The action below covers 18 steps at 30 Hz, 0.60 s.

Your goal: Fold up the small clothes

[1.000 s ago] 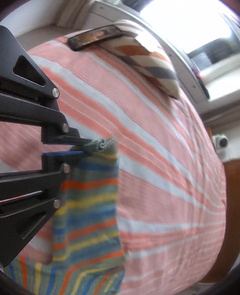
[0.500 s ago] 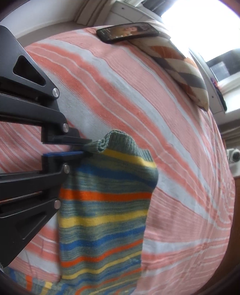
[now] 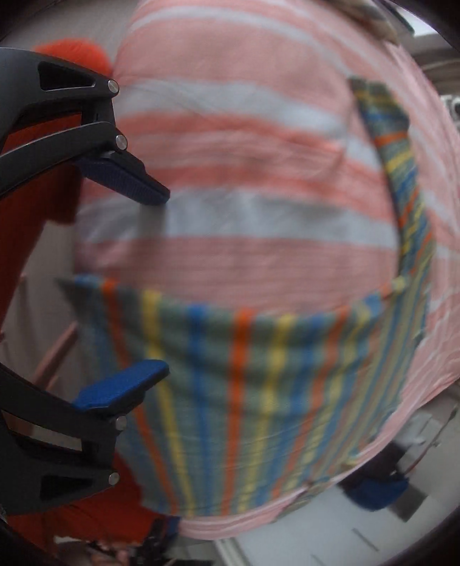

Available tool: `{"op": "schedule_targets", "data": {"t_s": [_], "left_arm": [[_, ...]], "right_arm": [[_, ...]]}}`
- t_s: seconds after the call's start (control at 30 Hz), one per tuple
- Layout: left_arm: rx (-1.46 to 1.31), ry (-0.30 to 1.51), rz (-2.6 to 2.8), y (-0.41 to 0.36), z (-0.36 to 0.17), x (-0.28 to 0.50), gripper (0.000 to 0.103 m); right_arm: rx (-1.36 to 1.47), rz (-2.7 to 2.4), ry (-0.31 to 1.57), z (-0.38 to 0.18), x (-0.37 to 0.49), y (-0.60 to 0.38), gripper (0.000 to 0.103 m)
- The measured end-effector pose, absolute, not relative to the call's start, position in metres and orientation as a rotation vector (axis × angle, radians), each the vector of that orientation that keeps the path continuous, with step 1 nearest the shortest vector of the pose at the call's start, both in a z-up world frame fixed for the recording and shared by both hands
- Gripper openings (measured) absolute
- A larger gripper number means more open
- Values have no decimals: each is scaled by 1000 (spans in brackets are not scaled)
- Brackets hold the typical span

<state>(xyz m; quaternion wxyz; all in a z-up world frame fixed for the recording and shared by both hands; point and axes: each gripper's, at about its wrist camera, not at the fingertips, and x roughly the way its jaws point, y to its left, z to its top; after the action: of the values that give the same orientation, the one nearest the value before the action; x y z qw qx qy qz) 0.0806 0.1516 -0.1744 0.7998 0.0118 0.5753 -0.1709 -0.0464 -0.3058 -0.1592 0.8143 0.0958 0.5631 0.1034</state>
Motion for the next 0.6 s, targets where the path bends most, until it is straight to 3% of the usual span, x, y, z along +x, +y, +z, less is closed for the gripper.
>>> {"op": "schedule_targets", "data": {"t_s": [0.07,0.13,0.17,0.23,0.27,0.3,0.53,0.6], "left_arm": [[114,1214,-372,136,-181,66,88],[196,1190,-357,125,-183,58,80],[223,1181,-341,121,-183,55,68],[253,1167,-329,118,-183,52,44],[250,1175,-329,116,-185,50,11],[242,1196,-331,115,-187,49,5],[286,1213,-301,109,-197,44,3],[284,1205,-301,108,-195,41,9]], "right_arm": [[243,253,1252,-174,-42,-304,67],[276,283,1317,-187,-38,-302,20],[250,263,1329,-188,-37,-301,8],[197,226,1337,-187,-38,-300,6],[190,218,1343,-185,-38,-299,5],[167,196,1349,-183,-40,-298,5],[206,105,1371,-206,-43,-311,4],[182,100,1369,-204,-42,-307,4]]}}
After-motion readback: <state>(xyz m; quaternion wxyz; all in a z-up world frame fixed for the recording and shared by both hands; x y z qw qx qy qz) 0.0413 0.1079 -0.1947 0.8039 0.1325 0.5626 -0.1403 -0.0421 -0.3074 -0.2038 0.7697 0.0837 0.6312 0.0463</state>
